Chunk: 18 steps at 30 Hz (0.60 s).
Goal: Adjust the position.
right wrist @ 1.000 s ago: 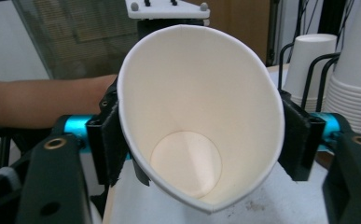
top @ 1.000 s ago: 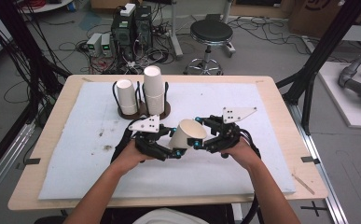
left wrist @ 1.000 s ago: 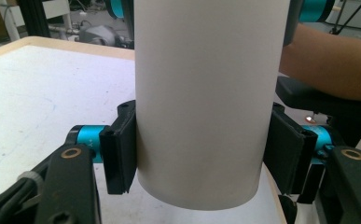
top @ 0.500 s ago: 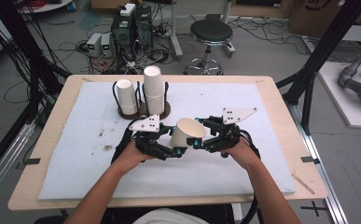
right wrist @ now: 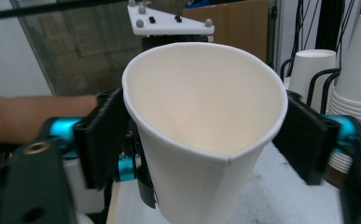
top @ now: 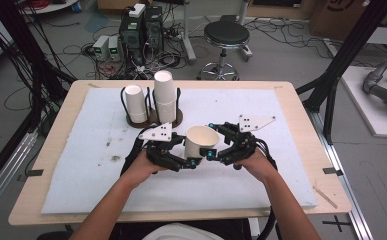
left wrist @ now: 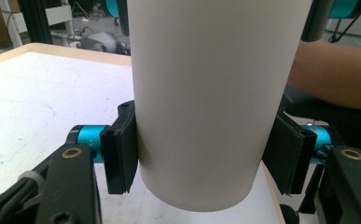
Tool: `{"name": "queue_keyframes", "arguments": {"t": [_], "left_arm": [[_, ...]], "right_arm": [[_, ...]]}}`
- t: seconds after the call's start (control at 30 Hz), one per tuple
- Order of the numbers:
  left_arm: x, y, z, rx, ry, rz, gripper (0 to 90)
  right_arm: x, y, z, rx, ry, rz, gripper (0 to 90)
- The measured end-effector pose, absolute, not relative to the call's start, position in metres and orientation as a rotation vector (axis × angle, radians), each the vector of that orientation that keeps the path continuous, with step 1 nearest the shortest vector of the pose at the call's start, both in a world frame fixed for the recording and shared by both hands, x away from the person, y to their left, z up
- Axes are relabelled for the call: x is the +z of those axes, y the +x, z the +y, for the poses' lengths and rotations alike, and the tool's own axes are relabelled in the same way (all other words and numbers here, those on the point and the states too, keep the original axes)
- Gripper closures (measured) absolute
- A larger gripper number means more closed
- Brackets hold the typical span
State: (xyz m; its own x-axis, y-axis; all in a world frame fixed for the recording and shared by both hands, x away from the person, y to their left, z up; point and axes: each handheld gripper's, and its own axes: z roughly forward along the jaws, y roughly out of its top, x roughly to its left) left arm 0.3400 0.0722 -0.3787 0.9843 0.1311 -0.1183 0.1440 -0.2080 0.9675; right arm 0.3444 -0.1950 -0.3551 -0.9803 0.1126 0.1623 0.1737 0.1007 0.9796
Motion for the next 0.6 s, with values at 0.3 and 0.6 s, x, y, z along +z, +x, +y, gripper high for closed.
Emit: {"name": "queue_keyframes", "arguments": {"t": [0.3,0.6], "left_arm": [[-0.3787,0.3391,0.0709,-0.025,1.771,0.192,35.5],[-0.3784,0.3389,0.0702,-0.026,1.750,0.186,35.8]], "right_arm": [[-0.3581,0.3429,-0.1874,-2.069,-0.303,-2.299,20.8],[-0.3586,0.3417,-0.1870,-2.134,-0.267,-2.270,35.4]]}}
